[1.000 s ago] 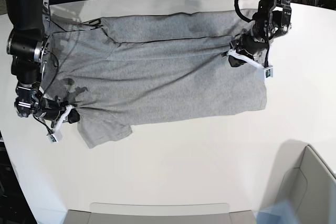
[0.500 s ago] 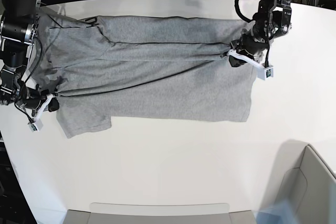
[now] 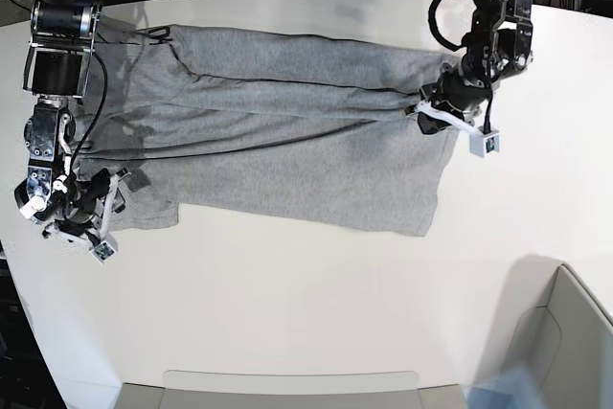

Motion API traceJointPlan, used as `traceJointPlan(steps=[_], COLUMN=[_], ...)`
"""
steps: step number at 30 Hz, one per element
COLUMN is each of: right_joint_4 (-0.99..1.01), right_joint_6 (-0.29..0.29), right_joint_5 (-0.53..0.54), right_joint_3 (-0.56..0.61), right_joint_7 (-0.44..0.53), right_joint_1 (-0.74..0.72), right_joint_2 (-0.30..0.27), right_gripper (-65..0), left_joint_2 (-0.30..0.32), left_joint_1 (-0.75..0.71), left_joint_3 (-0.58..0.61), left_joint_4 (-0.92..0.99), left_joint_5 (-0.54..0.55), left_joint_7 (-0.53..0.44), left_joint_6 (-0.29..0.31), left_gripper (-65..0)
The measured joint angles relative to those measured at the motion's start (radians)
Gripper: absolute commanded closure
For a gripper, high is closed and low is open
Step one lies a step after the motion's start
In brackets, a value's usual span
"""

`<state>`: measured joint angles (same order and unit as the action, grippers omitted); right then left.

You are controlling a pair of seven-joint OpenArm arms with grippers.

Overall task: Fold the T-shirt properly
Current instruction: 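Grasp the sleeve side with the right gripper and fold it inward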

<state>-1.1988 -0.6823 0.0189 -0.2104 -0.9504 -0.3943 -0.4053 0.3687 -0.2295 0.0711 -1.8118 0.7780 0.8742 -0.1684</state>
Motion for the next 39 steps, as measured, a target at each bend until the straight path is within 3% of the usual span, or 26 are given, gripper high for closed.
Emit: traceJointPlan(steps=[2,7,11,15,21,27,30,36,37,39], right_joint_4=[0.071,0.334,0.539,0.599,0.598,0.596,0.596,0.668,0.685,0.731], right_joint_6=[0.0,0.0,0.0,0.01,0.04,0.049,0.05,0.051,0.058,0.161], right_joint_5=[-0.027,-0.018,-0.076,-0.081,-0.072,-0.076,-0.079,-0.078,-0.078,-0.076], right_joint_3=[-0.065,-0.12,-0.121,-0.122,-0.124,-0.256,-0.222,-0.208,-0.208,-0.206], right_joint_7=[-0.002,0.251,0.343,0.455,0.476,0.481,0.483,0.481,0.498,0.6], right_joint_1=[-0.033,-0.134,-0.164,-0.172,-0.177,-0.221,-0.223,-0.198,-0.193,-0.18], right_joint_2=[0.01,-0.003,-0.024,-0.031,-0.037,-0.042,-0.069,-0.054,-0.053,-0.056], right_gripper=[-35.5,-35.8,-35.8,-35.8,-35.8,-35.8,-35.8,-35.8,-35.8,-35.8], left_joint_2=[0.0,0.0,0.0,0.0,0.0,0.0,-0.017,-0.018,-0.017,-0.018], left_joint_1=[0.0,-0.005,-0.004,-0.006,-0.006,-0.003,-0.003,-0.003,-0.003,-0.004], left_joint_3=[0.0,0.0,0.0,0.0,0.0,0.0,-0.008,-0.005,-0.005,-0.005], left_joint_4=[0.0,0.0,0.0,0.0,0.0,0.0,0.0,0.0,0.0,0.0], left_joint_5=[0.0,0.0,0.0,0.0,0.0,0.0,-0.001,0.0,0.0,0.0], left_joint_7=[-0.002,0.0,-0.003,-0.003,-0.003,-0.003,-0.003,-0.003,-0.003,-0.003], left_joint_6=[0.0,0.0,0.0,0.0,0.0,0.0,0.0,0.0,0.0,0.0], left_gripper=[-8.4,-8.4,-8.4,-8.4,-8.4,-8.4,-8.4,-8.4,-8.5,-8.5])
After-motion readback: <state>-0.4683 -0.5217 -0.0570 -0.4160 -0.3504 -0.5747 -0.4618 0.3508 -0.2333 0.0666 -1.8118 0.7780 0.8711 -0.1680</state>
